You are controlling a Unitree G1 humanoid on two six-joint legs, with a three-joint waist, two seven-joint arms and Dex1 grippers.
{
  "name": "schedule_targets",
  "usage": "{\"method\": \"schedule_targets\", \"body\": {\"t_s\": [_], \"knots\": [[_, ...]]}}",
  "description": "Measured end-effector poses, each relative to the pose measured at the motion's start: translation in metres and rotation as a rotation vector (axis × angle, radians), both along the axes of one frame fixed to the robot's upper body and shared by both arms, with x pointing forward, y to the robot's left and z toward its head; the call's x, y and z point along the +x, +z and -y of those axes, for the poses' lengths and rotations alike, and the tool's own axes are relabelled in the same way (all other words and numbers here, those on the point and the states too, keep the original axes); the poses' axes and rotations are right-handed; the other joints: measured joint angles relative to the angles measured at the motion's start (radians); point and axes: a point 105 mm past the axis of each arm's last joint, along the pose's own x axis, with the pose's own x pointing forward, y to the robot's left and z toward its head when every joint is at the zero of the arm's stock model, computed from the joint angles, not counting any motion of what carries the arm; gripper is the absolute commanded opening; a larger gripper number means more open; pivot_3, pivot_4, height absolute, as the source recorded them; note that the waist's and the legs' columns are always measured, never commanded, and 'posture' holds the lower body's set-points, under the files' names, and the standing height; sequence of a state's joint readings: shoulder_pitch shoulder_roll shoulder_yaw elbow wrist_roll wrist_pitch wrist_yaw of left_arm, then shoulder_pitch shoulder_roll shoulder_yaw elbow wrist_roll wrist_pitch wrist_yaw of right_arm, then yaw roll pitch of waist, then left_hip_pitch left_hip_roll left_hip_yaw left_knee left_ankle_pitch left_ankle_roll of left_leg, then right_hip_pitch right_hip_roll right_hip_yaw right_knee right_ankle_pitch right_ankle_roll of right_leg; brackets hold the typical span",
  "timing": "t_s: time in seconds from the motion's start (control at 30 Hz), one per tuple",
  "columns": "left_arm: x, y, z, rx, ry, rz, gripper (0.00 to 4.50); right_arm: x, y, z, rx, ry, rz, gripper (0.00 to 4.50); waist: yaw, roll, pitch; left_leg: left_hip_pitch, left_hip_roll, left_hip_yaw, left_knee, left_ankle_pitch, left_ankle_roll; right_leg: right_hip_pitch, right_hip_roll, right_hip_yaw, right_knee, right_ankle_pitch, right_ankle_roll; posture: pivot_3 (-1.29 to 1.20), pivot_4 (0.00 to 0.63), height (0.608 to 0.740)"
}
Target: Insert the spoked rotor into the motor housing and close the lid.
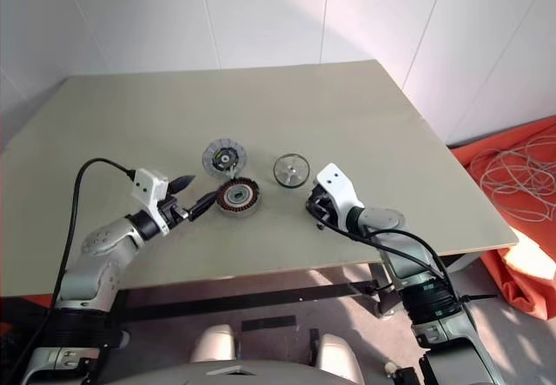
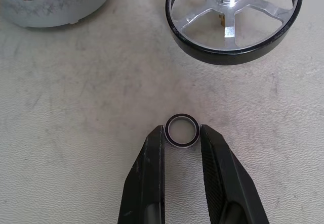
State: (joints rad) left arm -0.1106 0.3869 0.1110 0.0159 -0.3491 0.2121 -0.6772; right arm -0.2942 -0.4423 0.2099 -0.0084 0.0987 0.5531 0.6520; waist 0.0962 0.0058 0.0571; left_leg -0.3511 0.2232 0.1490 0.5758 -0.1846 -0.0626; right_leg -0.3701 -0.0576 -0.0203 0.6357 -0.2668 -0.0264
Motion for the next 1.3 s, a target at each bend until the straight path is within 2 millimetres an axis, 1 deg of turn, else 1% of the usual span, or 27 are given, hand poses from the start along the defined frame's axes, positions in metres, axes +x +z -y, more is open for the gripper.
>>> {"method": "schedule_targets", "body": {"t_s": [0.1, 0.17, 0.23, 0.33, 0.4, 0.47, 0.57, 0.63, 0.8, 0.9, 1.03, 1.17, 1.3], "knots": [[0.0, -0.005, -0.002, -0.001, 0.002, -0.005, 4.5, 0.001, 0.0, 0.001, 0.001, -0.004, 0.0, 0.73, 0.0, 0.0, 0.0, 0.0, 0.0, 0.0, 0.0, 0.0, 0.0, 0.0, 0.0, 0.0, 0.0, 0.0, 0.0, 0.0, 0.0, 0.74], [0.0, -0.008, -0.004, -0.002, 0.002, -0.009, 4.5, 0.004, 0.004, 0.001, 0.024, -0.02, 0.01, 0.73, 0.0, 0.0, 0.0, 0.0, 0.0, 0.0, 0.0, 0.0, 0.0, 0.0, 0.0, 0.0, 0.0, 0.0, 0.0, 0.0, 0.0, 0.74], [-0.001, -0.011, -0.005, -0.003, 0.004, -0.016, 4.5, 0.009, 0.014, -0.002, 0.059, -0.025, 0.029, 0.73, -0.001, 0.0, 0.0, 0.0, 0.0, 0.0, 0.0, 0.0, 0.0, -0.001, 0.0, 0.0, 0.0, 0.0, 0.0, 0.0, 0.0, 0.74], [-0.002, -0.012, -0.005, -0.006, -0.003, -0.019, 4.5, 0.017, 0.034, -0.011, 0.097, 0.0, 0.07, 0.73, -0.002, 0.0, 0.0, 0.0, 0.0, 0.0, -0.001, 0.0, 0.0, -0.001, 0.0, 0.0, 0.0, 0.0, 0.0, 0.0, 0.0, 0.74], [-0.002, -0.012, -0.006, -0.008, -0.004, -0.022, 4.5, 0.021, 0.048, -0.024, 0.133, 0.036, 0.097, 0.73, -0.002, 0.0, 0.0, 0.0, 0.0, 0.0, -0.001, 0.0, 0.0, -0.001, 0.0, 0.0, 0.0, 0.0, 0.0, 0.0, 0.0, 0.74], [-0.002, -0.012, -0.006, -0.013, -0.003, -0.032, 4.5, 0.021, 0.057, -0.033, 0.162, 0.065, 0.112, 0.73, -0.001, 0.0, 0.0, 0.0, 0.0, 0.0, -0.001, 0.0, -0.001, -0.001, 0.0, 0.0, 0.0, 0.0, 0.0, 0.0, 0.0, 0.74], [-0.004, -0.011, -0.006, -0.027, 0.003, -0.054, 4.5, 0.021, 0.067, -0.061, 0.204, 0.136, 0.122, 0.73, -0.002, 0.0, 0.0, -0.001, 0.0, 0.0, -0.002, 0.001, -0.002, -0.002, 0.0, 0.0, 0.0, 0.0, -0.001, 0.0, 0.0, 0.74], [-0.003, -0.003, -0.001, -0.028, 0.0, -0.047, 4.5, 0.02, 0.067, -0.082, 0.221, 0.189, 0.11, 0.73, -0.002, 0.0, 0.0, -0.001, 0.0, 0.0, -0.002, 0.001, -0.002, -0.002, 0.0, 0.0, 0.0, 0.0, -0.001, 0.0, 0.0, 0.74], [-0.003, 0.011, 0.003, -0.028, 0.013, -0.034, 4.5, 0.023, 0.056, -0.101, 0.213, 0.215, 0.073, 0.73, -0.002, 0.0, 0.0, -0.001, 0.0, 0.0, -0.002, 0.001, -0.002, -0.002, 0.0, 0.0, 0.0, 0.0, -0.001, 0.0, 0.0, 0.74], [-0.004, 0.017, 0.005, -0.019, 0.022, -0.021, 4.5, 0.026, 0.052, -0.108, 0.209, 0.221, 0.071, 0.73, -0.003, 0.0, 0.0, -0.001, 0.0, 0.0, -0.003, 0.002, -0.003, -0.003, 0.0, 0.0, 0.0, -0.001, -0.001, 0.0, 0.0, 0.74], [-0.004, 0.02, 0.007, -0.015, 0.023, -0.026, 4.5, 0.028, 0.049, -0.118, 0.209, 0.236, 0.065, 0.73, -0.003, 0.0, 0.0, -0.002, 0.0, 0.0, -0.003, 0.002, -0.004, -0.003, 0.0, 0.0, 0.0, -0.001, -0.001, 0.0, 0.0, 0.74], [-0.005, 0.021, 0.006, -0.005, 0.026, -0.028, 4.5, 0.024, 0.045, -0.129, 0.207, 0.261, 0.056, 0.73, -0.003, 0.0, 0.0, -0.002, 0.0, 0.0, -0.003, 0.002, -0.004, -0.003, 0.0, 0.0, 0.0, -0.001, -0.001, 0.0, 0.0, 0.74], [-0.005, 0.019, 0.004, -0.001, 0.038, -0.035, 4.5, 0.022, 0.041, -0.134, 0.204, 0.27, 0.044, 0.73, -0.003, 0.0, 0.0, -0.002, 0.0, 0.0, -0.003, 0.002, -0.004, -0.003, 0.0, 0.0, 0.0, -0.001, -0.002, 0.0, 0.0, 0.74]]}}
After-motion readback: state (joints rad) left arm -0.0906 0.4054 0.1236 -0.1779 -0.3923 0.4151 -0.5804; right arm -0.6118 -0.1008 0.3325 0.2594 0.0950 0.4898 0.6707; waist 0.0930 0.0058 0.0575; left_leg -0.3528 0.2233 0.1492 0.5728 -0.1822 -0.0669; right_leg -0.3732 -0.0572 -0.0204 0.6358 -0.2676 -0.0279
